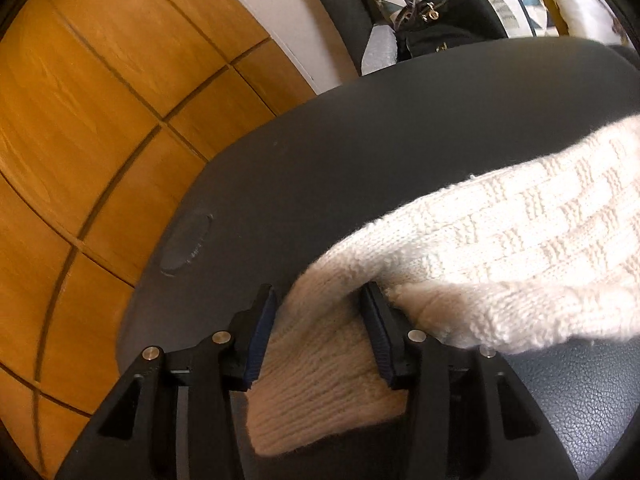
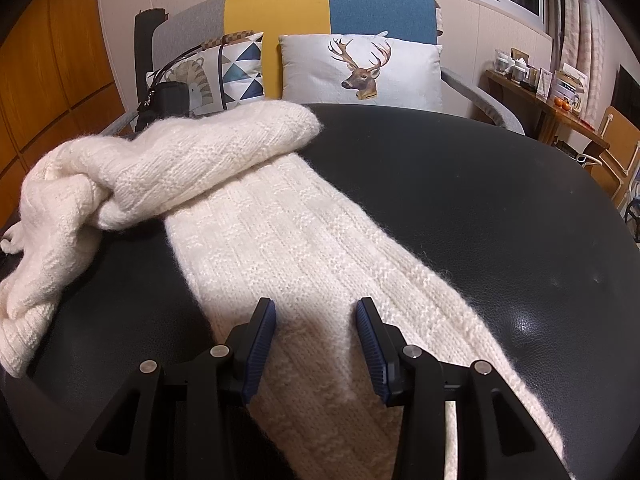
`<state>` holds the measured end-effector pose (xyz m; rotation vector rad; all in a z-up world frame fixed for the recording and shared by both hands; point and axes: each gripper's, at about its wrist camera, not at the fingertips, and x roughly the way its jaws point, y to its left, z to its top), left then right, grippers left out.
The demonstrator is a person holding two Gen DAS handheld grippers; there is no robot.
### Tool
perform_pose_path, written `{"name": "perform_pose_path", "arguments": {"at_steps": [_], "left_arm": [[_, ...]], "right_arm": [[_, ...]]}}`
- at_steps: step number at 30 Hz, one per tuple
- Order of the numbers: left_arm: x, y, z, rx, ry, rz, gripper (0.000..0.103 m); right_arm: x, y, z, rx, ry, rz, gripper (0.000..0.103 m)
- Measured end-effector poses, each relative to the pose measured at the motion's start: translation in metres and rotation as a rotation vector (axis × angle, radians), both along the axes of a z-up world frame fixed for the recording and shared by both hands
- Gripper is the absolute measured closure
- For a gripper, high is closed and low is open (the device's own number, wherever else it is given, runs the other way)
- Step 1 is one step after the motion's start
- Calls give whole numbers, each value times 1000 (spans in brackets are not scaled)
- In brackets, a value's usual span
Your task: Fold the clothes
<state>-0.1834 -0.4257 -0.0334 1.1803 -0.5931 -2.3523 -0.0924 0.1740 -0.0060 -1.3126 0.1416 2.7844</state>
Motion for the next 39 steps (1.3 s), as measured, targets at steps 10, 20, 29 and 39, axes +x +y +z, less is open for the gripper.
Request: {"name": "perform_pose_path", "arguments": {"at_steps": [10, 20, 29, 39], "left_arm": [[55, 75, 69, 132, 206, -70, 56], [96, 222, 97, 600, 162, -390, 49], [109, 311, 56, 980, -153, -420, 49], [120, 354, 52, 931, -98, -438, 42]], "right_arm": [[1, 1, 0, -21, 7, -1, 60], [3, 3, 0, -51, 16, 0, 59], [4, 9, 0, -97, 26, 2, 58], [4, 8, 0, -97, 28, 4, 57]]}}
